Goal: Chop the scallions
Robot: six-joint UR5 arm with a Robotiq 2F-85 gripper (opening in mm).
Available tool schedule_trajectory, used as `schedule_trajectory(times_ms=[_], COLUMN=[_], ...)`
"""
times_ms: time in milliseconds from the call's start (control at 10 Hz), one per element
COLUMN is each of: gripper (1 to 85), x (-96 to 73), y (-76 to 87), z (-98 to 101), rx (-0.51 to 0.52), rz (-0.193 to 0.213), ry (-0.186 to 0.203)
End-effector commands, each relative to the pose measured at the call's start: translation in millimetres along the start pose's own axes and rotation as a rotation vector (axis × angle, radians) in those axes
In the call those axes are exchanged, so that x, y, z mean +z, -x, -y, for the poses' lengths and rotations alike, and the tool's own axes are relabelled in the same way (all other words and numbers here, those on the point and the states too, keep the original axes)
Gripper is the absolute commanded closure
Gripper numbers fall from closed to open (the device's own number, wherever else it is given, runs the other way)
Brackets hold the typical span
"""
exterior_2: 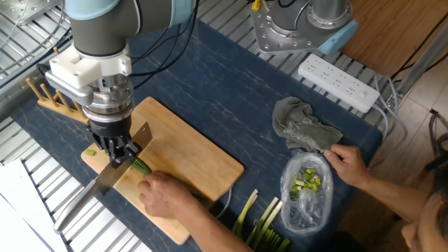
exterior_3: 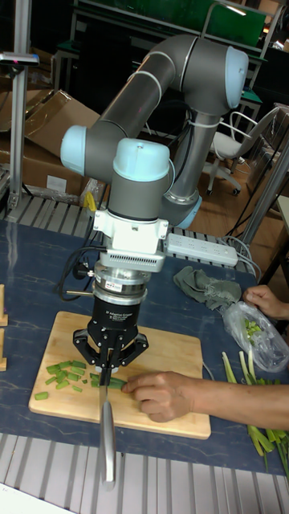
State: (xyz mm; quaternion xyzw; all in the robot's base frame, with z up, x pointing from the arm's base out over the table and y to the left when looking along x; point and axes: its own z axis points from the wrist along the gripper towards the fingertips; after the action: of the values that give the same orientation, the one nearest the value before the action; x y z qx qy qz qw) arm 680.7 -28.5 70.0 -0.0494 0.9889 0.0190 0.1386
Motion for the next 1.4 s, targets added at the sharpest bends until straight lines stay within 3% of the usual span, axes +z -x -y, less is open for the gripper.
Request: schedule_trajectory(times_ms=[0, 900, 1300], gripper=[84.3, 84.3, 84.3], x=[-3.5, -3.3, -0.2], y=[-2.6, -7.6, -1.8], z=[-0.7, 1.0, -1.3], rx=[0.009, 0.009, 0.010], rz=[0.000, 0.004, 0.014], ry=[0.004, 0.000, -0.001])
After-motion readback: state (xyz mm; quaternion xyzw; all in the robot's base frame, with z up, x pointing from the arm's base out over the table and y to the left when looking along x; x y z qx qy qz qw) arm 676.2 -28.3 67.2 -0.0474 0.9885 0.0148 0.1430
